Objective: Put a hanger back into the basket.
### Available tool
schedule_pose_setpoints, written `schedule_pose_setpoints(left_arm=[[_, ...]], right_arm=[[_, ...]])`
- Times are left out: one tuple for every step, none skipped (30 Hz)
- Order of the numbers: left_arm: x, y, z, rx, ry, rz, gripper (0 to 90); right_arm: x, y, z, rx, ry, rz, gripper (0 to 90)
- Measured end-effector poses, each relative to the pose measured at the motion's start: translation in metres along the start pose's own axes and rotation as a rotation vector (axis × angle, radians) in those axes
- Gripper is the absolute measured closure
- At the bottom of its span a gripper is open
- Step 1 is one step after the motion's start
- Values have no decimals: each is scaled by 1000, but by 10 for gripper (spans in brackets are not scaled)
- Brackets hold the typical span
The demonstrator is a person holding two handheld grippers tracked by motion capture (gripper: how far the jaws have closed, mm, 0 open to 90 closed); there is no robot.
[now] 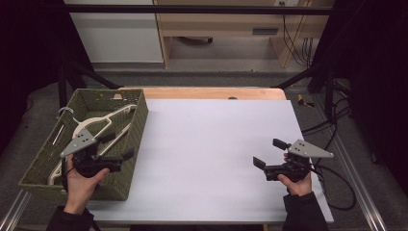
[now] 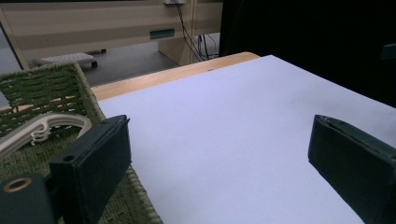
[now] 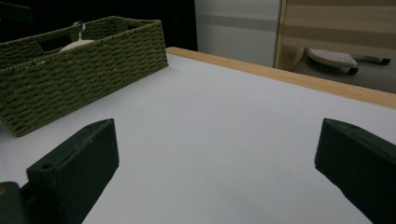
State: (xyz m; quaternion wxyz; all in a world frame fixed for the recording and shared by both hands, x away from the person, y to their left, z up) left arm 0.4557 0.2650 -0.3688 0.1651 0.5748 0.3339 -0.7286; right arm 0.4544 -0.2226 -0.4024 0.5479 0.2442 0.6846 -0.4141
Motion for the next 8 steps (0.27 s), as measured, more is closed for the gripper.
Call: schedule_pose_setpoints(left_arm=[[4, 2, 2, 6, -8, 1, 59], [4, 2, 2, 6, -8, 1, 58], [5, 4, 2, 0, -3, -3, 58], [6, 4, 2, -4, 2, -8, 58], [7, 5, 2, -6, -1, -9, 58], [7, 5, 2, -5, 0, -11, 61], [7, 5, 2, -6, 1, -11, 62], [7, 5, 3, -14, 4, -6, 62]], right_arm=[[0, -1, 0, -1, -3, 4, 4], [-1, -2, 0, -3, -3, 5, 4], [-1, -2, 1, -5, -7, 10, 4], [-1, -2, 1, -4, 1, 9, 4], [-1, -2, 1, -4, 1, 9, 4], [-1, -3, 1, -5, -1, 10, 4], [-1, -3, 1, -8, 1, 11, 4], [-1, -3, 1, -8, 1, 11, 4]])
Point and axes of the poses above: each handheld gripper's, and its own axes: y roughly forward along the jaws, x roughly out of its underside, z roughly to its right, the point moved 4 cm from there along y, roughly forward along the jaws, and after that the axes turned 8 degrees about x, right-handed, at the moved point
